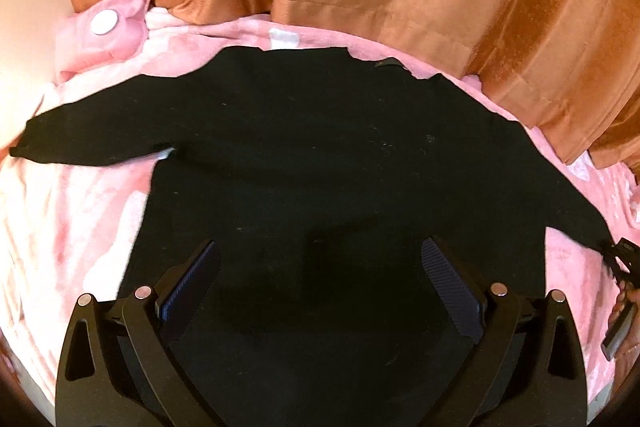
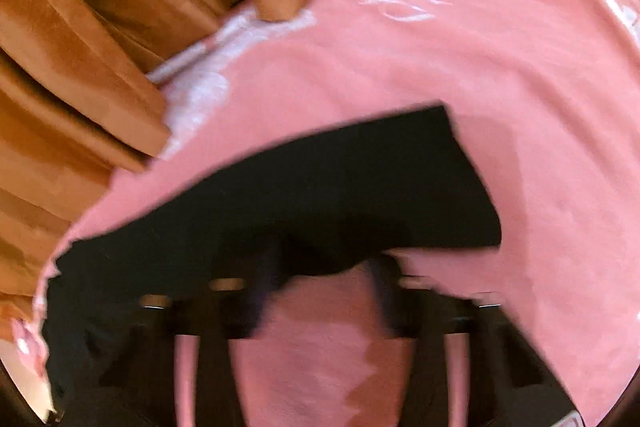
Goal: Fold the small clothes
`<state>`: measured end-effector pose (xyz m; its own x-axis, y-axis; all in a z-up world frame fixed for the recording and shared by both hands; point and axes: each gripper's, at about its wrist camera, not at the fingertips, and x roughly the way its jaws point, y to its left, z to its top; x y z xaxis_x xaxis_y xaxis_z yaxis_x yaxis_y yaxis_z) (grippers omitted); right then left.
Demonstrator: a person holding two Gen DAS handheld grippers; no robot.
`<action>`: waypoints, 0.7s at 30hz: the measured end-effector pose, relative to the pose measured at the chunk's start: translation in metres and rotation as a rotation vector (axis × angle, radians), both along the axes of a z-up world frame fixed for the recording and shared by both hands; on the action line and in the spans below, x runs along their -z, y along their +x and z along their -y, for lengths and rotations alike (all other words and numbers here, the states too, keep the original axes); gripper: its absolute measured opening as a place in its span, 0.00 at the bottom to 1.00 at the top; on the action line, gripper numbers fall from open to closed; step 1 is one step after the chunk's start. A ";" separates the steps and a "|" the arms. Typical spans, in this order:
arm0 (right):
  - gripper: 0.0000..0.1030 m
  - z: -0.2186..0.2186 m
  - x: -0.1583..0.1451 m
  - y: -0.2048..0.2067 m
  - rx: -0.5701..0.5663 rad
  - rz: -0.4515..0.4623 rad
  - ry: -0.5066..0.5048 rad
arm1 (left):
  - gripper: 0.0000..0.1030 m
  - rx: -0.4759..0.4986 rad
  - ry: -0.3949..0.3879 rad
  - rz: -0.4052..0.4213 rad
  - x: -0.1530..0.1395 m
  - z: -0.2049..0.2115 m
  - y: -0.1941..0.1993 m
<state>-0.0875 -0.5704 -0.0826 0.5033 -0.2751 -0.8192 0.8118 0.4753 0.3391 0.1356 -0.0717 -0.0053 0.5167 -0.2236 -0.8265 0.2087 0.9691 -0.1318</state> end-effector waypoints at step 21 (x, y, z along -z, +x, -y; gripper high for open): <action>0.52 -0.228 -0.087 0.140 -0.599 0.222 -0.214 | 0.95 -0.150 -0.182 -0.062 0.017 -0.039 0.083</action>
